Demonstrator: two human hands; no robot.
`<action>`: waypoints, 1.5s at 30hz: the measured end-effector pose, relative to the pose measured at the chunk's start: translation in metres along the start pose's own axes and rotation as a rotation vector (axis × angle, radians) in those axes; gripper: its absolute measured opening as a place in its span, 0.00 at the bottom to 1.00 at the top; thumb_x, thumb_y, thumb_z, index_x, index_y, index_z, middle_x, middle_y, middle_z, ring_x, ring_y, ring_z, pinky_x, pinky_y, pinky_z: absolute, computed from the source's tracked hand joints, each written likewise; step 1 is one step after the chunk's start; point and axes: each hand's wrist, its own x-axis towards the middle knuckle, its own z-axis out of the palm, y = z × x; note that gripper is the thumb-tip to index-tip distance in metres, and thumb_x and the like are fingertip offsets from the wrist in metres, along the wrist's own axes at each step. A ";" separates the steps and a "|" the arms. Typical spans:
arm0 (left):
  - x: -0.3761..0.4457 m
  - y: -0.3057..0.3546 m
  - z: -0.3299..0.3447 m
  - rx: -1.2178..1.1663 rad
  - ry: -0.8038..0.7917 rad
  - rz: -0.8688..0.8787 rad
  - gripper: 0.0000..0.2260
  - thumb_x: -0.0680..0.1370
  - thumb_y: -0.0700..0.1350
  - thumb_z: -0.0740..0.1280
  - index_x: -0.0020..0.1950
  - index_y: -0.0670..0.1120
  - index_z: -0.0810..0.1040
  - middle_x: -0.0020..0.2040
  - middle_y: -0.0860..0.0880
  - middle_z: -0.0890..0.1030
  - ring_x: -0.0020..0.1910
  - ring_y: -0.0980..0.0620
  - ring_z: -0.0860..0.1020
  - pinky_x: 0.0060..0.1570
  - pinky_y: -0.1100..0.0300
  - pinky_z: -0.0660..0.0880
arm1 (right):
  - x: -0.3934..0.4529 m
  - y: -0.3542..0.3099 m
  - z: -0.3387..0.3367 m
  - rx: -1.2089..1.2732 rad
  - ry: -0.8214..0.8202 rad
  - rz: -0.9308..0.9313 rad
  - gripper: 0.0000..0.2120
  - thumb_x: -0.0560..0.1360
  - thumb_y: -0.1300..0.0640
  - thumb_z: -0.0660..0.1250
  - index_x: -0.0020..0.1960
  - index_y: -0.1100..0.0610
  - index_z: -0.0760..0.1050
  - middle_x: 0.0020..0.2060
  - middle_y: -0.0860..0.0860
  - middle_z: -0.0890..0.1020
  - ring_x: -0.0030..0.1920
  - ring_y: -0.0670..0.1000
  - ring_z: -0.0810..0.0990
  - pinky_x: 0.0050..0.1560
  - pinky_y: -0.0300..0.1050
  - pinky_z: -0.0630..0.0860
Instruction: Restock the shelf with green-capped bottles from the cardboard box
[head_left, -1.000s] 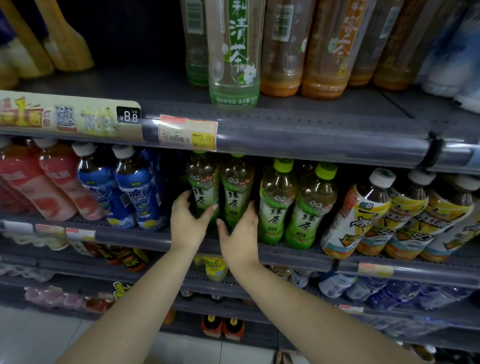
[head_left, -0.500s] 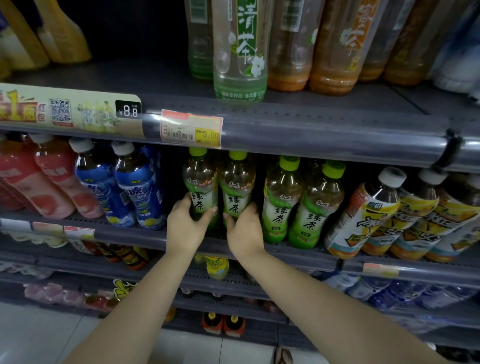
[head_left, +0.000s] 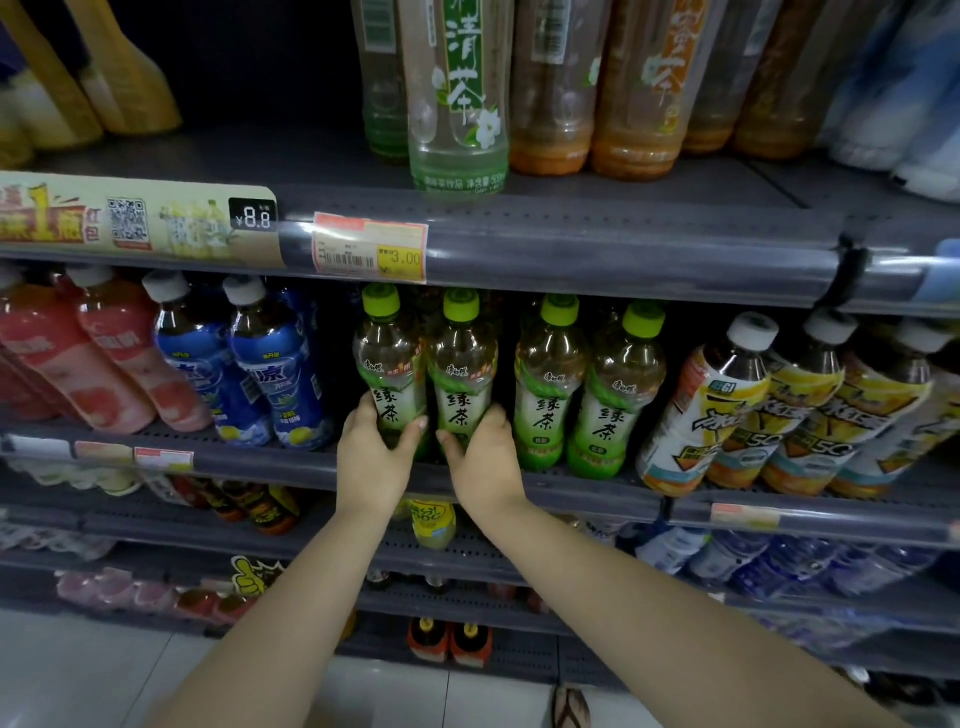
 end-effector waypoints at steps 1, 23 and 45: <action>0.000 0.001 -0.001 -0.007 -0.011 -0.008 0.24 0.75 0.50 0.70 0.67 0.42 0.70 0.62 0.43 0.75 0.62 0.47 0.72 0.57 0.61 0.67 | -0.002 0.000 -0.002 0.023 -0.011 0.003 0.23 0.77 0.50 0.66 0.63 0.63 0.64 0.58 0.58 0.75 0.58 0.53 0.75 0.53 0.37 0.70; -0.057 0.076 0.083 -0.243 -0.214 0.133 0.28 0.74 0.50 0.71 0.71 0.50 0.65 0.65 0.60 0.71 0.65 0.63 0.67 0.63 0.66 0.65 | -0.031 0.083 -0.087 0.321 0.307 -0.023 0.33 0.74 0.58 0.69 0.74 0.60 0.57 0.70 0.55 0.67 0.72 0.52 0.65 0.71 0.52 0.66; -0.055 0.069 0.089 -0.041 -0.191 0.165 0.22 0.77 0.50 0.67 0.69 0.45 0.68 0.60 0.48 0.78 0.60 0.52 0.76 0.55 0.67 0.68 | -0.015 0.094 -0.094 0.047 0.293 0.004 0.19 0.76 0.54 0.68 0.61 0.63 0.69 0.49 0.59 0.79 0.49 0.57 0.79 0.46 0.45 0.76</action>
